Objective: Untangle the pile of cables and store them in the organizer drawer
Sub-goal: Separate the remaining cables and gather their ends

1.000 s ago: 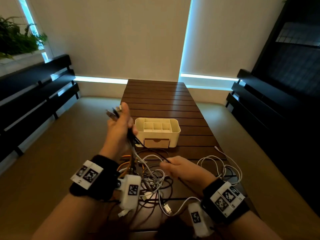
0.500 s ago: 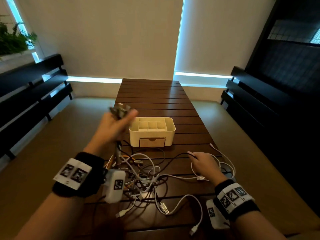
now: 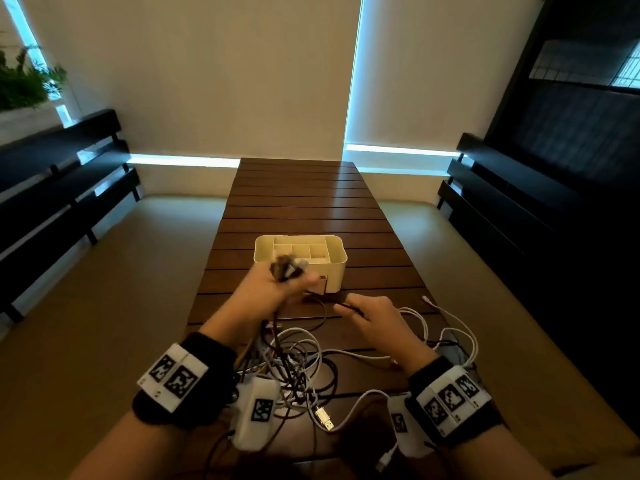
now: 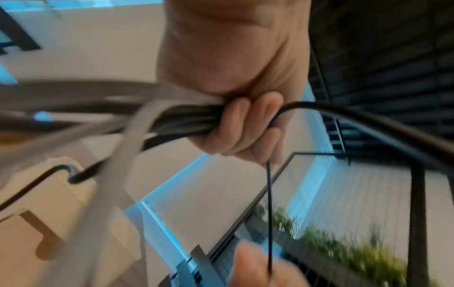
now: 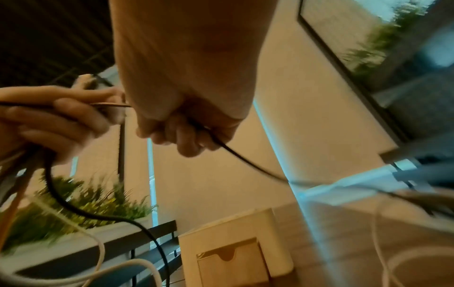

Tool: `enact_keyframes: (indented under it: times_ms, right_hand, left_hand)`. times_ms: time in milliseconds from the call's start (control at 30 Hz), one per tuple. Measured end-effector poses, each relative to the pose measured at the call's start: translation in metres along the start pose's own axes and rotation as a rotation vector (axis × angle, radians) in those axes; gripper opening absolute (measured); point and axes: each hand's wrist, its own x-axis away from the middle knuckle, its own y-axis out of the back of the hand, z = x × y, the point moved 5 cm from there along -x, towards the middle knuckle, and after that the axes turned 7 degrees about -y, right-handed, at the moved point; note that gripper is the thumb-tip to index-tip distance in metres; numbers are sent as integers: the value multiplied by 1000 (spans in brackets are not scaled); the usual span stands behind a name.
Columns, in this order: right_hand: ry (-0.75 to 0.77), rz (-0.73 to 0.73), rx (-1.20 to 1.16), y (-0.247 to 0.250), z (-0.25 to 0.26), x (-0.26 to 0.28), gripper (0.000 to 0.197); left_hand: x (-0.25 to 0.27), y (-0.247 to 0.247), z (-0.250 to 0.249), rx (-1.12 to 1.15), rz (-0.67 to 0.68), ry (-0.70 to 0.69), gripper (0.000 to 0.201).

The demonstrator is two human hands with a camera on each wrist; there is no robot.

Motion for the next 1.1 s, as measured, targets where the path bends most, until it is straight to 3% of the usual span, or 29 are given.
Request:
enact_keyframes:
  times_ms: [100,200,300,400,533,733,833,967,1033,1100]
  right_hand:
    - [-110,52,-61,-1,-42,3,31]
    - [-229,41,50,-3,-93,14,35]
    - [-412,76,86,-7,-152,25,17]
    - [-587,50,163,-5,-201,37,30]
    - [-687,-34,184,6,-196,46,33]
    - [-668,-287,-6,24,-158,33,35]
    - [-517,-384,-116,36,-126,23,34]
    - [-337,-616,-400,58,-88,16,17]
    - [-248,-535,-376,59,-70,9,30]
    - [-229,-169,-217,38,-56,-2,61]
  left_hand:
    - [2,42,-16,377,-243,-94,11]
    - [2,88,-18,585,-470,-149,12]
    - [3,123,-15,694,-628,-216,16]
    - [9,145,-16,755,-784,-276,19]
    - [14,151,-10,722,-891,-308,15]
    - [16,135,-8,515,-1000,-349,13]
    - [18,126,-8,444,-1017,-354,13]
    - [22,124,-8,382,-1005,-361,16]
    - [22,129,-6,356,-1005,-350,14]
    - [20,133,-3,305,-1043,-343,14]
